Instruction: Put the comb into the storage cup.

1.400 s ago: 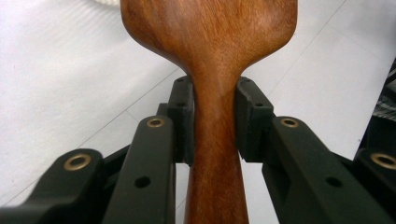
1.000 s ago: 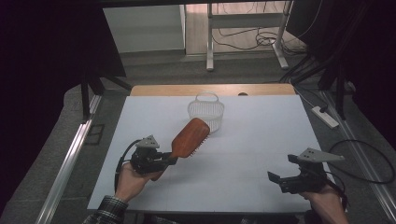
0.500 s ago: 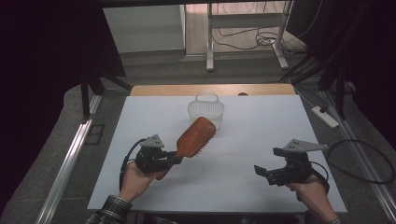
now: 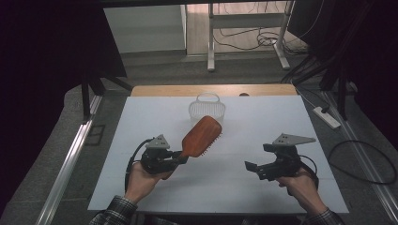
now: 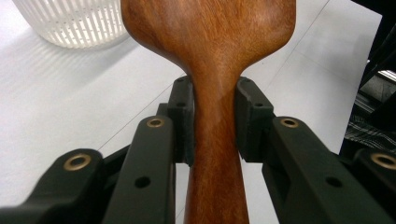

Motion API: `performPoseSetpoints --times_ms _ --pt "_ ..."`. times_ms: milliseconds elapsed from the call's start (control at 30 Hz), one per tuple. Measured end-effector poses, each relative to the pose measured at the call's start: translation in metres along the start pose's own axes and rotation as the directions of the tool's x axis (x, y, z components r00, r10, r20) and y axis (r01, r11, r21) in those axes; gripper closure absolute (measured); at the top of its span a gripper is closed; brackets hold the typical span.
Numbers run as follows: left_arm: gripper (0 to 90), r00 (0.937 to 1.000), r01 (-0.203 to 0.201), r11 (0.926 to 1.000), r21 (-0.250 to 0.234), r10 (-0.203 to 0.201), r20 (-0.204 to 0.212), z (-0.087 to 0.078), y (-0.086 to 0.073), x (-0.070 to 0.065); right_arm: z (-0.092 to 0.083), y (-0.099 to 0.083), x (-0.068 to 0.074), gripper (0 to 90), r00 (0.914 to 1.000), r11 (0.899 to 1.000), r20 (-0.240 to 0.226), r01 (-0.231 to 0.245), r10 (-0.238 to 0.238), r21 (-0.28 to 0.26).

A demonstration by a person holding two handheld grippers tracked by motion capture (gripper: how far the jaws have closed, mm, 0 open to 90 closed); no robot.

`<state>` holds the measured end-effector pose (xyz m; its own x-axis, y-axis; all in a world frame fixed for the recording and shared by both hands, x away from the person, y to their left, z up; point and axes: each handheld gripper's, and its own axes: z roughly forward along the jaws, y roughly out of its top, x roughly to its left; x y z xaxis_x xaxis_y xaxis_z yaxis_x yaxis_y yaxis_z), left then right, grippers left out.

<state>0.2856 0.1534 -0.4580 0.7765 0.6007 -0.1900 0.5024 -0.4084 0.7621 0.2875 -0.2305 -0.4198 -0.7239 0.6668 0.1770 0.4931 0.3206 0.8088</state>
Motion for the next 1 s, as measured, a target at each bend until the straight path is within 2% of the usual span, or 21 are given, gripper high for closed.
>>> performPoseSetpoints --times_ms 133,667,800,1000 --pt "71.1 1.0000 -0.002 1.0000 -0.004 0.002 0.002 0.003 0.002 -0.001 0.007 0.005 0.004 0.0 0.9997 1.000 -0.019 0.018 -0.018 -0.002" --pt "71.1 0.9997 -0.001 0.9996 -0.026 0.002 0.022 0.016 0.010 -0.006 0.034 0.024 0.009 0.0 0.9959 1.000 -0.091 0.008 -0.007 0.004" --pt "71.1 0.9997 -0.004 0.9995 -0.031 0.005 0.025 0.019 0.012 -0.007 0.039 0.028 0.011 0.0 0.9959 1.000 -0.089 0.016 -0.015 0.003" --pt "71.2 0.9995 -0.013 0.9992 -0.037 0.014 0.027 0.022 0.016 -0.010 0.049 0.036 0.013 0.0 0.9946 1.000 -0.104 -0.002 0.004 0.019"
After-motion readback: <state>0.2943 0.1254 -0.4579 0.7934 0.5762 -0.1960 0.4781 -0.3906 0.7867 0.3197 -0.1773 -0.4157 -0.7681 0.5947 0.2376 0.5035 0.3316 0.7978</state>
